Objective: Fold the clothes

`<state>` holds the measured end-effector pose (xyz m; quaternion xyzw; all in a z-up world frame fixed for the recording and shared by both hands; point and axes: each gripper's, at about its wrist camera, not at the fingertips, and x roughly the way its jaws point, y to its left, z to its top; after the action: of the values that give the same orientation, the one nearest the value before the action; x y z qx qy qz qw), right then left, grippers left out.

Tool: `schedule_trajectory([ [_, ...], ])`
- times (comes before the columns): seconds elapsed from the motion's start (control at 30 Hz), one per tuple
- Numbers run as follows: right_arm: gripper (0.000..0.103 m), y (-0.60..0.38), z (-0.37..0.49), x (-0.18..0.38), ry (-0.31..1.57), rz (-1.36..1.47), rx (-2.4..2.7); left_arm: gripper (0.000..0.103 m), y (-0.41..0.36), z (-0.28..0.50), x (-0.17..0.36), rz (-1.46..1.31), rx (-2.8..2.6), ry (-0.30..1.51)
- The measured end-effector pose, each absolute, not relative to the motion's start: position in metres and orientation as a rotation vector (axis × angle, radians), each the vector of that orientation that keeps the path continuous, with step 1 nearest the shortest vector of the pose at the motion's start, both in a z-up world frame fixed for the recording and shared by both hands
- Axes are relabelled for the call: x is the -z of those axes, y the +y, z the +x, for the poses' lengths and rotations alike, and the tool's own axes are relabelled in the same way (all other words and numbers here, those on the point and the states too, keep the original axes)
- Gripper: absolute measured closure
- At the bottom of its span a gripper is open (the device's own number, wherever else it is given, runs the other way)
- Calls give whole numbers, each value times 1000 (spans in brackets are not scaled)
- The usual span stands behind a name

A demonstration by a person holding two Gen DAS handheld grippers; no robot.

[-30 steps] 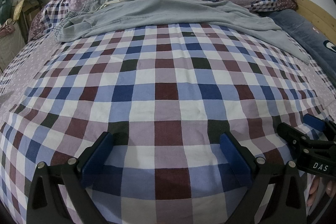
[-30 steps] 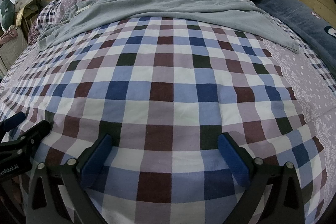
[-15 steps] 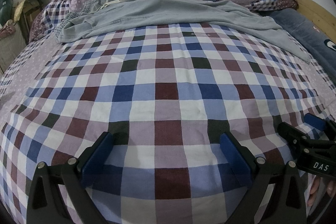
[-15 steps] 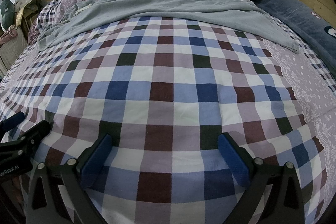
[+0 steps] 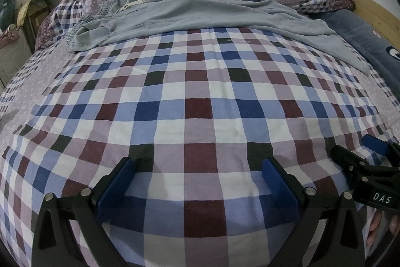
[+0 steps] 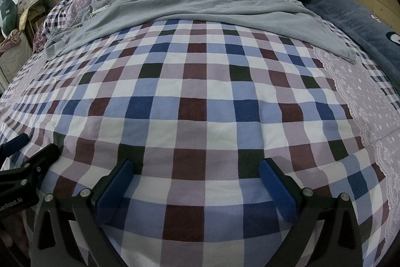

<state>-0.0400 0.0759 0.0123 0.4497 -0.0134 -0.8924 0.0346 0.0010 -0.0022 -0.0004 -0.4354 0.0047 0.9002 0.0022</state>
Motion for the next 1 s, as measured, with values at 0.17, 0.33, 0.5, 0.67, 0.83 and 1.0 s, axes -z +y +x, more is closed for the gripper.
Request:
schedule_trajectory([
  [0.17, 0, 76, -40, -12, -43, 1383, 2742, 0, -2, 1, -1, -1364, -2823, 8],
  [0.33, 0, 77, -40, -12, -43, 1385, 2742, 0, -7, 1, -3, -1359, -2804, -32],
  [0.5, 0, 76, -40, -12, -41, 1389, 2741, 0, -16, 1, -8, -1342, -2776, -111],
  [0.67, 0, 76, -41, -12, -43, 1392, 2739, 0, -33, 2, -13, -1330, -2793, -203],
  [0.83, 0, 79, -45, -11, -79, 1396, 2722, 0, -67, 0, -20, -1311, -2804, -395],
  [1.0, 0, 87, -50, -14, -175, 1388, 2711, 0, -117, 0, -29, -1268, -2806, -678],
])
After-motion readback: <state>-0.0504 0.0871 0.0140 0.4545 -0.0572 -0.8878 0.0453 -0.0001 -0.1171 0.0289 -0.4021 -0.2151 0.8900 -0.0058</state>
